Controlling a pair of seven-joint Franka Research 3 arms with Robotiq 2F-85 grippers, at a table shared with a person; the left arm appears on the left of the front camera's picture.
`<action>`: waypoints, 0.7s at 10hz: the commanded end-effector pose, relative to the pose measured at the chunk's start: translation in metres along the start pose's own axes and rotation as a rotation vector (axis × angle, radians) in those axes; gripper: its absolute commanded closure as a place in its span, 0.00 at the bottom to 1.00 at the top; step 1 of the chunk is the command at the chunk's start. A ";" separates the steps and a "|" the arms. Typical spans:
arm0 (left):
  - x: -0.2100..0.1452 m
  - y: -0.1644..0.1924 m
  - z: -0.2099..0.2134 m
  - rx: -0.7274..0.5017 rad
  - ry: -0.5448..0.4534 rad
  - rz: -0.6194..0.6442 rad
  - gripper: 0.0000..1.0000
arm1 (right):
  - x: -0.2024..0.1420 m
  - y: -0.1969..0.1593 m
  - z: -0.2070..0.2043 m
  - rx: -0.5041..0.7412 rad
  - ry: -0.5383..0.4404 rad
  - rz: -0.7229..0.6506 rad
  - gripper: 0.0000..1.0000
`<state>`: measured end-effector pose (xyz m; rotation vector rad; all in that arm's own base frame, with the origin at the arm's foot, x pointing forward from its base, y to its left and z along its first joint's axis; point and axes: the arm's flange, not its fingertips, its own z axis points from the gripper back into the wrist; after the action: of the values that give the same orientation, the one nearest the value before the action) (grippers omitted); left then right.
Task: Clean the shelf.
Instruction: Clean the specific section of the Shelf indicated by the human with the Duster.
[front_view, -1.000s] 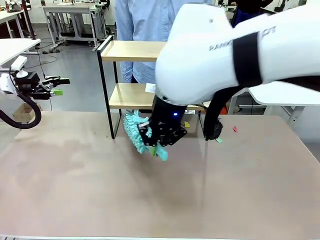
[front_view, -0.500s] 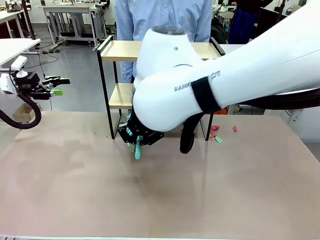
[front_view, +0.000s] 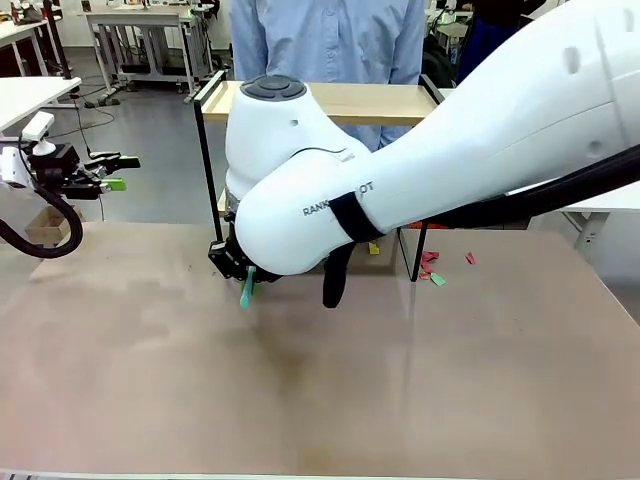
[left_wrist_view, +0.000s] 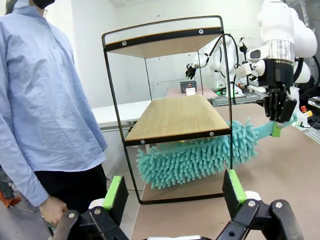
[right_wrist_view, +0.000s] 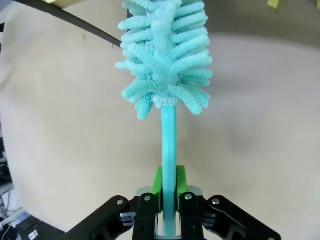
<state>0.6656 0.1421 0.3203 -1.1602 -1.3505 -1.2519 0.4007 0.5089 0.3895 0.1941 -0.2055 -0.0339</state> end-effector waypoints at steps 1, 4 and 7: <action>0.003 -0.003 -0.003 0.000 -0.002 -0.016 0.00 | 0.005 0.021 -0.019 -0.014 -0.031 -0.019 0.88; 0.003 -0.003 -0.003 0.000 -0.002 -0.016 0.00 | 0.006 0.019 -0.033 -0.022 0.045 -0.015 0.88; 0.003 -0.003 -0.003 0.000 -0.002 -0.016 0.00 | 0.006 0.012 -0.033 -0.011 0.021 0.000 0.88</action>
<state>0.6655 0.1421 0.3202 -1.1603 -1.3504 -1.2518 0.4156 0.5294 0.3568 0.1804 -0.1769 -0.0356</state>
